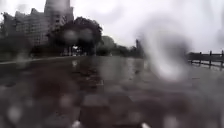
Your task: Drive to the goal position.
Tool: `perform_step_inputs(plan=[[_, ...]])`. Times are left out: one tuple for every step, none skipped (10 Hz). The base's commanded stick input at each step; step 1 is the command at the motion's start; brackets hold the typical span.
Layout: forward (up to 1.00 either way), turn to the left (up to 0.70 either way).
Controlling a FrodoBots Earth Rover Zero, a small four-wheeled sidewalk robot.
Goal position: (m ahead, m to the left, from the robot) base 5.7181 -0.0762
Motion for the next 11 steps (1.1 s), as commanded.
perform_step_inputs(plan=[[0.7,0.0],[0.7,0.0],[0.7,0.0],[0.7,0.0],[0.7,0.0],[0.7,0.0],[0.7,0.0],[0.7,0.0],[0.7,0.0],[0.7,0.0],[0.7,0.0]])
